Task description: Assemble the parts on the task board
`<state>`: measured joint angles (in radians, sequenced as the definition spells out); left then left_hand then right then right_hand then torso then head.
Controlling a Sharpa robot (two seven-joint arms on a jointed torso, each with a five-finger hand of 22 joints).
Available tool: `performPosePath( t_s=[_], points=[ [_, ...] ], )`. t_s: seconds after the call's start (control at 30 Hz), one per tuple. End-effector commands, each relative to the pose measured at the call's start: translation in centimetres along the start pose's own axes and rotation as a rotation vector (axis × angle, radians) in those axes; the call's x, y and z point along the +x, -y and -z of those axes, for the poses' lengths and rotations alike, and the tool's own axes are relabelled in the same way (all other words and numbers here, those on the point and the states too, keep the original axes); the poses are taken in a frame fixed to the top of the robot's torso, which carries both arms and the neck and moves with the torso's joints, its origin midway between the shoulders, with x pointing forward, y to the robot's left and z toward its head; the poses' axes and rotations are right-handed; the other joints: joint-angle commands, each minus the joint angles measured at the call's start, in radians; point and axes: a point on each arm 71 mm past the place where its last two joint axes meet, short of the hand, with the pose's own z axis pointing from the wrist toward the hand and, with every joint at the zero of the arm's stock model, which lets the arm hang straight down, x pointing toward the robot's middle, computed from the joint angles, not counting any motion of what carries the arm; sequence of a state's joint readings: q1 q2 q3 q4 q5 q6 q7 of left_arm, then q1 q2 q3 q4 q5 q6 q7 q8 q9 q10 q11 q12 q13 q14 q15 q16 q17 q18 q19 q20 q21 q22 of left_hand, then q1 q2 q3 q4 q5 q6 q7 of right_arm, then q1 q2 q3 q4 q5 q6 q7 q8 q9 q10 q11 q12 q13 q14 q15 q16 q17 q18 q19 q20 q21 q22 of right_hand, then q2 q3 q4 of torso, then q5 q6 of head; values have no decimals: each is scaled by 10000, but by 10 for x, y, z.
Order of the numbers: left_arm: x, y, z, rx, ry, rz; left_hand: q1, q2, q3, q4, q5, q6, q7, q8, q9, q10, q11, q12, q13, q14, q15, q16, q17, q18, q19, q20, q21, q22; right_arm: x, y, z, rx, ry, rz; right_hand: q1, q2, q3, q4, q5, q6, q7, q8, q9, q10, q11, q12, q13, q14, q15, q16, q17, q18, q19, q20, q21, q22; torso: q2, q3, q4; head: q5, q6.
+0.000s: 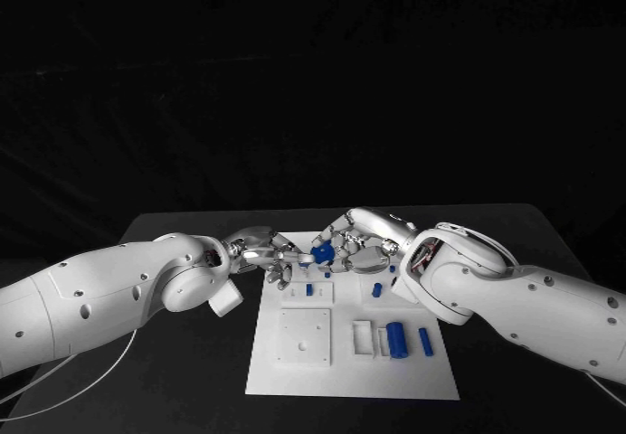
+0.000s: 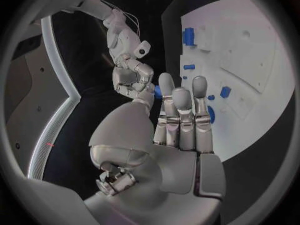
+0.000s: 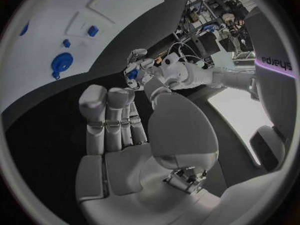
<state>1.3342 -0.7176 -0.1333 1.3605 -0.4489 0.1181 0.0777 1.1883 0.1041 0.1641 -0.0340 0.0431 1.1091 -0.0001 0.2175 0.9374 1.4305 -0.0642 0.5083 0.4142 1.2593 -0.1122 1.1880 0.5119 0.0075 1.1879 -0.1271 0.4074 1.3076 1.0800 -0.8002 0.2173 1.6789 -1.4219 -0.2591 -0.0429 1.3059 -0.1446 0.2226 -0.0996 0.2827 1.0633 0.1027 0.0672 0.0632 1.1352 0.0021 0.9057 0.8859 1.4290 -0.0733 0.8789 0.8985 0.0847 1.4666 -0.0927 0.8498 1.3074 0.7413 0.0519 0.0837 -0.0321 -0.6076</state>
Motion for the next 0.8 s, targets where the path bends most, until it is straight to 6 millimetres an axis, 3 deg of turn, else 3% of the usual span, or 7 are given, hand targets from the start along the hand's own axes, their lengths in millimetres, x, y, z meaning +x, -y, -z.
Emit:
performPosePath(
  t_s=[0.03,0.53,0.8],
  points=[
    [4,4,-1,359,-293,-106,466,396,1,-50,51,-17,-45,49,-35,-41,-9,42,11,-48,9,43,-21,-75,9,-21,-58,183,4,-6,1,-428,-219,159,-2,66,-31,-57,-40,90,6,-52,-1,-16,-66,53,8,64,-29,26,2,11,337,-18,76,1067,-2,-8,6,-7,3],
    [10,7,-3,522,-475,-160,456,316,-158,121,51,7,-61,103,-162,-2,-25,50,17,-25,-3,103,-89,-75,36,-31,-43,186,10,-8,-1,-430,-330,100,-69,149,-49,9,-176,161,-13,-53,-1,-11,-75,65,24,71,-34,30,9,10,340,-21,93,1067,3,-21,23,1,11],
    [13,8,-4,592,-633,-191,501,305,-185,146,51,6,-63,117,-209,10,-27,46,15,-22,-5,123,-114,-75,41,-34,-38,187,11,-7,-3,-377,-369,88,-72,188,34,44,-276,257,-36,-55,-2,-18,-88,68,36,79,-44,41,22,6,341,-30,103,1068,6,-16,-2,26,-9]
  ],
)
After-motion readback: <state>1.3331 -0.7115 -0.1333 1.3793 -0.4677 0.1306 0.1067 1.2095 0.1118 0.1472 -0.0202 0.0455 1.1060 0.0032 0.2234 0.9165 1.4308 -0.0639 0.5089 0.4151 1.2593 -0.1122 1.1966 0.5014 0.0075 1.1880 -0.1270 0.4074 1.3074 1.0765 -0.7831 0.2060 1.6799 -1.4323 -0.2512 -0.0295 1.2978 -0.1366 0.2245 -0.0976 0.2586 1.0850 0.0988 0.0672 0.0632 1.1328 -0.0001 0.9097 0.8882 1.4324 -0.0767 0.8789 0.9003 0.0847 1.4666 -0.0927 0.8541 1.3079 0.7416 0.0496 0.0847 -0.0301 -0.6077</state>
